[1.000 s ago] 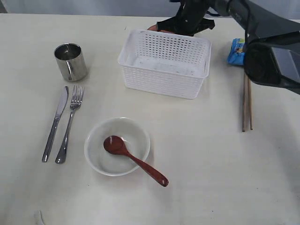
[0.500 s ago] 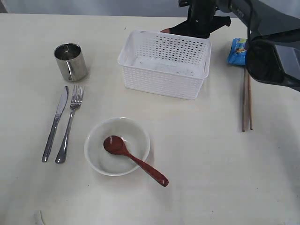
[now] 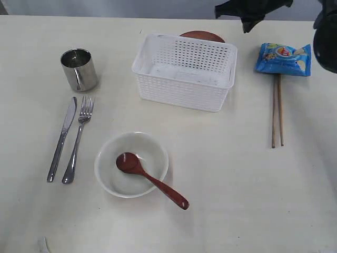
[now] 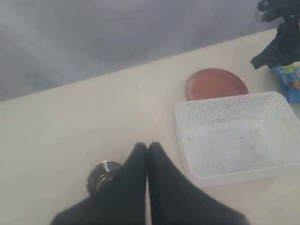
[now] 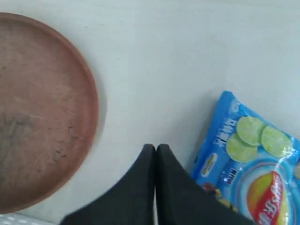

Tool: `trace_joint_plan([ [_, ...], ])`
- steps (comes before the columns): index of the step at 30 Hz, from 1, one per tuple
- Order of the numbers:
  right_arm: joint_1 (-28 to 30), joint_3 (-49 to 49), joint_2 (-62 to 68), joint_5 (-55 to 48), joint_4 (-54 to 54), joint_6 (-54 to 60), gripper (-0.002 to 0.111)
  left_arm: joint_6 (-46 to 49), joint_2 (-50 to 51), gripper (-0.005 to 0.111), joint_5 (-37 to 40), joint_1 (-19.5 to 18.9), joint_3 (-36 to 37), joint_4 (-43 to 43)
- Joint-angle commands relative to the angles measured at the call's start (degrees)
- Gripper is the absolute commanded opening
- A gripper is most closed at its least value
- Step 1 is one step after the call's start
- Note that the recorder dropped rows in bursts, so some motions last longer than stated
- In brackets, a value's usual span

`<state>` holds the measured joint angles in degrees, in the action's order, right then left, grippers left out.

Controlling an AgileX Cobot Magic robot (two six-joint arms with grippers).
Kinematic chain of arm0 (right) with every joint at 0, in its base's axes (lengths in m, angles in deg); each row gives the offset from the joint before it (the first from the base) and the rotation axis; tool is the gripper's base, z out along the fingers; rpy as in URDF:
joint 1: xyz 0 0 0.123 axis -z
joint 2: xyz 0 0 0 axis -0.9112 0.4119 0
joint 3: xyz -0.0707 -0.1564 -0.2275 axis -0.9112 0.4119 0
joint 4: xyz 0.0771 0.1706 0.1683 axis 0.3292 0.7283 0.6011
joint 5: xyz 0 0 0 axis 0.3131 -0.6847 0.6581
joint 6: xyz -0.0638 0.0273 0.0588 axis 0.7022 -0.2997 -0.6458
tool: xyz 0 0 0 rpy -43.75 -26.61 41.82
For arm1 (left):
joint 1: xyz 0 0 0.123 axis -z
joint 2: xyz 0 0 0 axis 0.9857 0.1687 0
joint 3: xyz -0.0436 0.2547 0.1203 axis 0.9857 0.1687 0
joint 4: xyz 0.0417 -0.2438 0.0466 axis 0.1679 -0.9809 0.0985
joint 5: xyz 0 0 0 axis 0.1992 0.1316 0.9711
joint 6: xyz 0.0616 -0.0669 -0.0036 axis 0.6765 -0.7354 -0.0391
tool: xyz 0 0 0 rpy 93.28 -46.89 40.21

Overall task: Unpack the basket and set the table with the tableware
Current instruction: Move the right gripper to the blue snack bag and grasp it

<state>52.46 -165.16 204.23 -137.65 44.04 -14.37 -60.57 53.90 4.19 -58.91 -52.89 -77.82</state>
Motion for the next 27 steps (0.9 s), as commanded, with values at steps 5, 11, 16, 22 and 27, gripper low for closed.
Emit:
trace_joint_plan([
  [5, 6.0, 0.6, -0.5, -0.1, 21.2, 6.6, -0.001, 0.0, -0.7, 0.000, -0.1, -0.2, 0.4, -0.4],
  [11, 8.7, 0.5, 2.0, 2.7, 32.3, 12.7, 0.000, 0.0, -0.7, 0.000, -0.2, -0.2, 0.4, -0.4],
  [16, 12.0, -1.9, 3.0, 4.2, 34.2, 16.7, 0.015, 0.0, -0.7, 0.000, 0.7, -0.1, 0.4, -2.0],
  [22, 19.8, -6.1, 5.5, -0.3, 42.4, 19.7, 0.037, 0.0, -0.7, 0.000, 1.4, 0.0, 0.4, -4.2],
  [27, 26.9, -6.2, 4.2, -0.3, 43.0, 19.7, 0.037, 1.3, -0.7, 0.000, 1.4, 0.0, 0.4, -4.2],
])
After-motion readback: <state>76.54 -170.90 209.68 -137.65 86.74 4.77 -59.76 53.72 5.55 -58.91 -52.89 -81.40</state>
